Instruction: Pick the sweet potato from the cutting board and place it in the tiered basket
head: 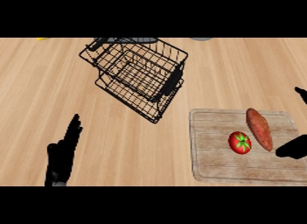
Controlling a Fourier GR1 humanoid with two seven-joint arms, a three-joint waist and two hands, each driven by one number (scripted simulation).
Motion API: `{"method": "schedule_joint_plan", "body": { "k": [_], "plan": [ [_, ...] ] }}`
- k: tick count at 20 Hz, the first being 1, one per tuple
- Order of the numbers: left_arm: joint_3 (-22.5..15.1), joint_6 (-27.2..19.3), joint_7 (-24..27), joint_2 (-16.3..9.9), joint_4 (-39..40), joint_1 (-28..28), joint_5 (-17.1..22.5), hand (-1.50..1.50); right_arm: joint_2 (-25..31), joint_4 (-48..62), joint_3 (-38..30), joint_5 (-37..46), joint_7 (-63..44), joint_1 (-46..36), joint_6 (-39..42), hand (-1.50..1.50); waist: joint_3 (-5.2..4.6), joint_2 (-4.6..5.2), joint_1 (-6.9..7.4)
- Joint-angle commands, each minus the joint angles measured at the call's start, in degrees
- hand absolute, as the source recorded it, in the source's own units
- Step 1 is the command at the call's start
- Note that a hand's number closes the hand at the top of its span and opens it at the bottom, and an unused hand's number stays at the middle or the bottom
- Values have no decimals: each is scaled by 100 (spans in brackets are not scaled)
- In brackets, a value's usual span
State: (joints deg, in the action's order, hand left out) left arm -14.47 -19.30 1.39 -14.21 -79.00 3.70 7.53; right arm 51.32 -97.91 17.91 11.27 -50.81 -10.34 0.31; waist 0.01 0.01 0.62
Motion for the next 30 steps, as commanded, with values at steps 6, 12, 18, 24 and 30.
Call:
{"method": "schedule_joint_plan", "body": {
  "k": [6, 12, 18, 24, 30],
  "plan": [
    [264, 167, -10, 157, 106, 43, -178, 0, -1146, 473, -160, 640, -205, -378, 782, -150, -2, -2, -42],
    [520, 315, 197, 195, 561, -245, -196, 0, -1495, 1074, -34, 979, -350, -629, 1261, -150, -3, 7, -32],
    [511, 510, -356, 114, -91, -74, -151, 0, -1481, 973, -328, 906, -716, -620, 1981, -150, -2, -7, -53],
    [395, 307, -405, 357, -148, -30, -506, 0, -2003, 1310, -333, 1358, -407, -463, 1850, -150, -1, -5, -54],
    [651, 622, -183, 169, -156, 212, -419, 0, -2329, 1935, -460, 1511, -613, -1052, 2353, -150, -2, 1, -10]
  ]
}}
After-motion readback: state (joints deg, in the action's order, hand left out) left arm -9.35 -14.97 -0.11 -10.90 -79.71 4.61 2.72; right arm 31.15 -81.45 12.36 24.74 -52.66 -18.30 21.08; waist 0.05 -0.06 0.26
